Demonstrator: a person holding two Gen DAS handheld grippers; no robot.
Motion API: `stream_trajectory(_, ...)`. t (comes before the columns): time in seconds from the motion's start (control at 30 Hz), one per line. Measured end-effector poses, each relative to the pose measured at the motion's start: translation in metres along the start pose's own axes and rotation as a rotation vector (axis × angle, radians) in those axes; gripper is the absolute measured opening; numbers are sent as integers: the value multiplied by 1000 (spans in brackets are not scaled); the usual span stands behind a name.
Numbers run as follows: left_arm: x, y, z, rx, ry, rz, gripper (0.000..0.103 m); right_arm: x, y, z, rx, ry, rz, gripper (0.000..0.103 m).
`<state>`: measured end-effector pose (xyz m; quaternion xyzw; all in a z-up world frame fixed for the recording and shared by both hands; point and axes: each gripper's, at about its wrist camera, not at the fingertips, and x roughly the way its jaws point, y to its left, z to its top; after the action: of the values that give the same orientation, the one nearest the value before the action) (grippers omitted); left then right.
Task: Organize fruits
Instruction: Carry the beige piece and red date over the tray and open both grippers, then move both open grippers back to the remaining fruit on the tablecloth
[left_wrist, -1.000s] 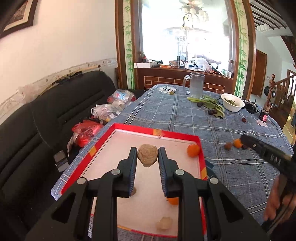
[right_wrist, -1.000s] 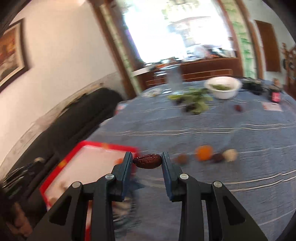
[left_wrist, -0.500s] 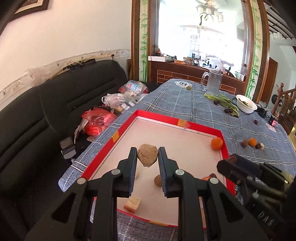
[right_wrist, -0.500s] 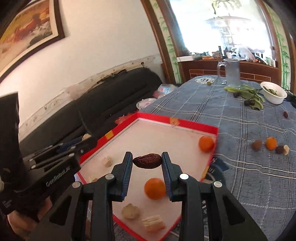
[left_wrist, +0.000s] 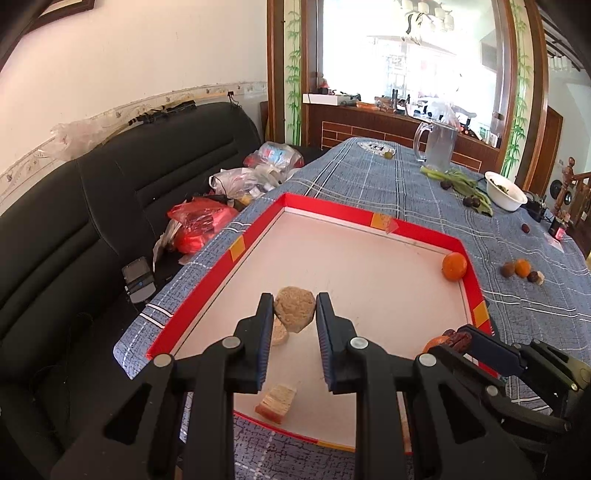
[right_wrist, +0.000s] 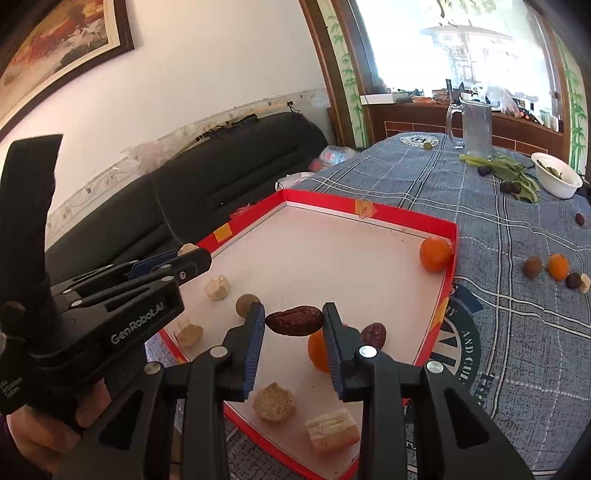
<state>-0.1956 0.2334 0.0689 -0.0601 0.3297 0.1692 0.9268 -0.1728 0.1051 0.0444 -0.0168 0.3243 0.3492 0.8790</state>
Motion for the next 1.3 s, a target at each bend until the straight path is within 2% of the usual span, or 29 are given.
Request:
stream_trajectory(0.6,20,-4,-6,21,62,33,25,5,1,-4,-29,1,-7,32)
stream_trajectory(0.67,22,-5,-7,26,71,34,25,5,0,-3,-27,2,-2,34)
stream_trajectory(0.73,23,-5,-7,25,77,32,26,5,-1,-3,-24,2,-10,41)
stream_trajectory(0.97,22,-6,-6,24,75,31,44,-2,-11,-2,7,-21,6,43)
stream_trajectory(1.1,21,-7,-5,13,69,33,68,-6,-19,-1,21,-33,-8,43)
stream_trajectory(1.3,19,-10,-6,12,58,33,81,-8,-39,-1,89,-25,-13,45)
